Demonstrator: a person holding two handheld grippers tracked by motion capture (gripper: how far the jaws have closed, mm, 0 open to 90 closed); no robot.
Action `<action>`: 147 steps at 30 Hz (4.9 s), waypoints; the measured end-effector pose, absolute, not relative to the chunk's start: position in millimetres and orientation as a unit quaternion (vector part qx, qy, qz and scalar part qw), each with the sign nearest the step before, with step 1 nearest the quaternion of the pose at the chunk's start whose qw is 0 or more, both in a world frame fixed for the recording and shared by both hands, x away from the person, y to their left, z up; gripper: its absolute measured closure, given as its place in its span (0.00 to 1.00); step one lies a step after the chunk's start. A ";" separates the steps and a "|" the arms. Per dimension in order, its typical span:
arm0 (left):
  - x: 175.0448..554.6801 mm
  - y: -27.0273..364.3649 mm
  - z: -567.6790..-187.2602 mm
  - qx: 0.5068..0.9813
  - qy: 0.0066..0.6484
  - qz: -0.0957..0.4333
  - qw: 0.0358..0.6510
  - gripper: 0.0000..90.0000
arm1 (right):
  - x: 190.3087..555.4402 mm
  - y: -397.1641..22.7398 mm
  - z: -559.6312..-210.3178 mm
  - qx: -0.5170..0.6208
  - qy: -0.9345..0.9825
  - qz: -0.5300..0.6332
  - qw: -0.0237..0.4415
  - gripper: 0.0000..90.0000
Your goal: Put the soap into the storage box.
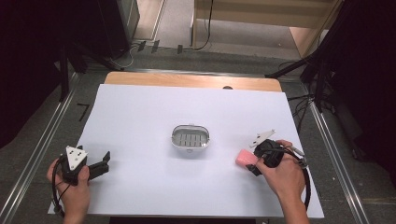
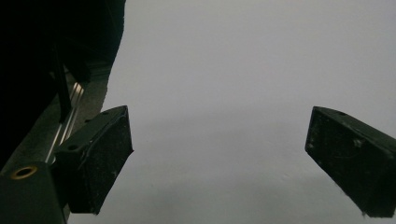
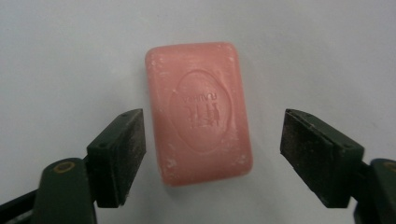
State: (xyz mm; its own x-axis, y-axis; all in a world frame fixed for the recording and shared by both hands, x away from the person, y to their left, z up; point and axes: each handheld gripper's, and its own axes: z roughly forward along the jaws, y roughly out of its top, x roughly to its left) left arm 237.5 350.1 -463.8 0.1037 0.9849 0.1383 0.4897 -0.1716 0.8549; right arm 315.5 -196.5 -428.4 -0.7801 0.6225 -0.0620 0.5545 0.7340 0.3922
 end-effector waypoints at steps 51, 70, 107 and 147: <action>238.2 349.7 -464.0 0.670 0.552 0.375 0.326 0.09 | 343.0 -169.1 -433.7 0.295 0.944 0.137 0.047 0.43; 238.7 350.3 -463.9 0.670 0.553 0.373 0.326 0.09 | 352.2 -139.2 -410.8 0.238 0.960 0.145 0.038 0.43; 239.0 350.9 -463.9 0.669 0.555 0.370 0.329 0.09 | 374.3 -75.0 -374.3 0.151 0.976 0.155 0.035 0.43; 241.0 351.0 -464.2 0.671 0.559 0.363 0.324 0.09 | 398.7 2.1 -379.4 0.073 0.985 0.156 0.022 0.43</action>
State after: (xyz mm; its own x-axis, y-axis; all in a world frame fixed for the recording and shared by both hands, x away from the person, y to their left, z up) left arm 241.0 351.0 -464.2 0.1118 0.9857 0.1259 0.5148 -0.1658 0.8411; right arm 398.7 2.1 -379.4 -0.9883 0.1510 -0.0200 0.1374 0.9406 0.3104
